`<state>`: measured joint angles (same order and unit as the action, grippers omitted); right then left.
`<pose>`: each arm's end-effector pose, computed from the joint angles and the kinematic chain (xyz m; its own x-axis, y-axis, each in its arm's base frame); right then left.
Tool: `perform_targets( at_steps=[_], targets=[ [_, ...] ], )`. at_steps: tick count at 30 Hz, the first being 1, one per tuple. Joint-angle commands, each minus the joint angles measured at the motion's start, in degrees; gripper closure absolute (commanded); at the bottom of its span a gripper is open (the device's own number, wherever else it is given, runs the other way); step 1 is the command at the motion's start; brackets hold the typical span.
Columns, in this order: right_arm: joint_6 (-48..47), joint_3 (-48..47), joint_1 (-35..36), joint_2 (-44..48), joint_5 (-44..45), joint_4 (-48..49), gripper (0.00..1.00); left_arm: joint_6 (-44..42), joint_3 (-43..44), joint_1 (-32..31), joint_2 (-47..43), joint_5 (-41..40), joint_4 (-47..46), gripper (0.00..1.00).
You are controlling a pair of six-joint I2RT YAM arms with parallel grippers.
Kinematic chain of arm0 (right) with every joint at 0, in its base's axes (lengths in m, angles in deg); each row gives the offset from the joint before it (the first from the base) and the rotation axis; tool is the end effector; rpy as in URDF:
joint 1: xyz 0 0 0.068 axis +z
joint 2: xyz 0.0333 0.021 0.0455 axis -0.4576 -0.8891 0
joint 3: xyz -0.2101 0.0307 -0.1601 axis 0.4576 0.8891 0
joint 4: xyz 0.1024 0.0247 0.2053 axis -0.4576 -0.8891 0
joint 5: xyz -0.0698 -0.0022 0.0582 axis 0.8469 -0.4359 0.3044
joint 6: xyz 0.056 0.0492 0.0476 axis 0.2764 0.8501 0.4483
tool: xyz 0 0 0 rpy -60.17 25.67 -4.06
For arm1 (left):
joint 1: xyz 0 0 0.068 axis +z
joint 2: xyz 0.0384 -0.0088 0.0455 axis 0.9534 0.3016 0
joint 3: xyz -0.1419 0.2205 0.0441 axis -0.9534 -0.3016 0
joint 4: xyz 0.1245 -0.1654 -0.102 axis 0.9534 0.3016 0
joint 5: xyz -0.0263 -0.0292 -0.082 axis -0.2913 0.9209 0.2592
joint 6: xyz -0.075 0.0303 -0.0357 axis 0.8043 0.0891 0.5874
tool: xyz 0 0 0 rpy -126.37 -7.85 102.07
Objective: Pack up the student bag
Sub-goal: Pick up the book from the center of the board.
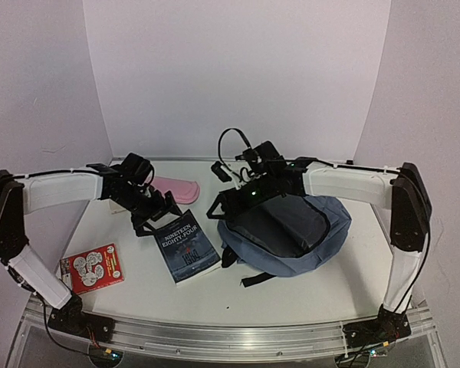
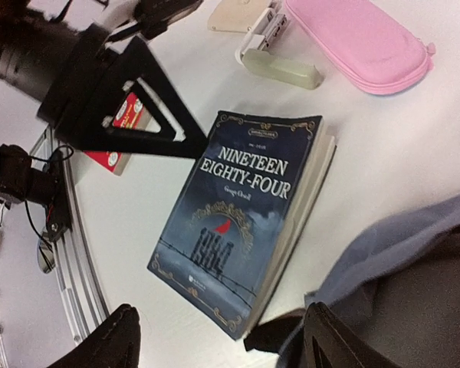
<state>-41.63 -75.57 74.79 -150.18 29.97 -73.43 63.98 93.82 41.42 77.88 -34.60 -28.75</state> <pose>0.2670 0.3535 0.2388 -0.5468 -0.4388 -0.7131 -0.8360 0.3330 0.4361 0.2441 -0.1749 0.1964 -0.9357 -0.3469 -0.0646 -0.2541 0.7893 -0.5590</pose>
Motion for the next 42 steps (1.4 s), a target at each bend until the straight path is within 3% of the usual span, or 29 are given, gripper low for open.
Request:
perform_targets(
  at_steps=[1,13,21,28,33,42],
  targets=[
    [4.82,-4.80,2.90,-6.09,3.43,3.63,0.32,9.82,-8.21,0.00,-6.87,-3.65,-4.57,0.02],
    [6.76,-8.84,3.41,-19.03,6.92,3.51,0.34,13.16,-13.21,-0.01,-9.73,-4.51,-5.28,0.02],
    [5.78,-9.71,3.37,-20.35,-2.91,4.25,0.64,15.47,-17.05,-0.01,-6.74,-2.71,-11.53,0.02],
    [4.60,-10.86,3.29,-19.38,-7.38,4.36,1.00,16.05,-19.92,0.00,-0.30,0.91,-23.83,0.06],
    [3.71,-9.81,3.19,-15.89,-9.69,5.14,1.00,15.88,-21.57,-0.05,-1.20,0.34,-27.89,0.07],
    [14.12,-3.97,-1.07,-9.31,-17.30,15.66,1.00,12.41,-29.69,-0.02,-18.12,-5.00,-34.79,0.00]
  ],
)
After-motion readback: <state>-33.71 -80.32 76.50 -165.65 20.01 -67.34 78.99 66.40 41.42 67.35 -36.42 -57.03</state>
